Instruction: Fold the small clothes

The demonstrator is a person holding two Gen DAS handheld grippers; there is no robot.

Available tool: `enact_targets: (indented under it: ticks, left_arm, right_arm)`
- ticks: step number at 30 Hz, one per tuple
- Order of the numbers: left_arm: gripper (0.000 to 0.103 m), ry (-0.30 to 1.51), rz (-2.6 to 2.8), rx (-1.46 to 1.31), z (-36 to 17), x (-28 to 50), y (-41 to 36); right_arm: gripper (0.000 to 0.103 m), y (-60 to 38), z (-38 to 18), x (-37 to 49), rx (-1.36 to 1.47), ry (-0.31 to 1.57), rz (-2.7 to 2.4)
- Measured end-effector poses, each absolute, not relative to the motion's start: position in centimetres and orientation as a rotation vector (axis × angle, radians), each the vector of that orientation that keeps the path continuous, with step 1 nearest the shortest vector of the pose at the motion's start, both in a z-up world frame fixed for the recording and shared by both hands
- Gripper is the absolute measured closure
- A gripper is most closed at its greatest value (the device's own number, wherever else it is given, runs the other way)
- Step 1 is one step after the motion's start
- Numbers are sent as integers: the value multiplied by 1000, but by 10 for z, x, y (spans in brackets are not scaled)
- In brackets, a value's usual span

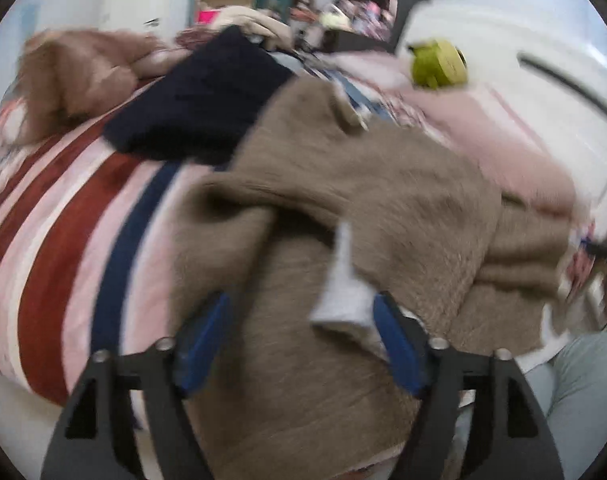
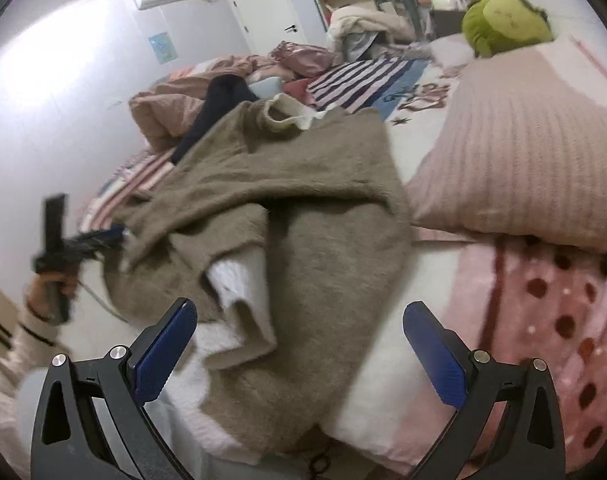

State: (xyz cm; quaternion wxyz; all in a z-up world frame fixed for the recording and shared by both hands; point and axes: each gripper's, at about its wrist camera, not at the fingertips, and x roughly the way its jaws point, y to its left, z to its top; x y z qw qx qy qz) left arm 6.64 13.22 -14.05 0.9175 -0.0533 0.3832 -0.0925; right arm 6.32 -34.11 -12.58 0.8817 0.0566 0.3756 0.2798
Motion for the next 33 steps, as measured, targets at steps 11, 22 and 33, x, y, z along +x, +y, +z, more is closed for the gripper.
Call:
enact_targets:
  ticks: [11,22,33]
  left_arm:
    - [23,843,-134,-298,-185,46,203]
    - [54,846,-176,-241,-191,48,156]
    - [96,686,-345,-342,-126,33,127]
  right_arm:
    - [11,-342,-168,50,197,880,595]
    - [64,-303,-180,54,222,915,666]
    - [92,-297,-123,67,409,769,791]
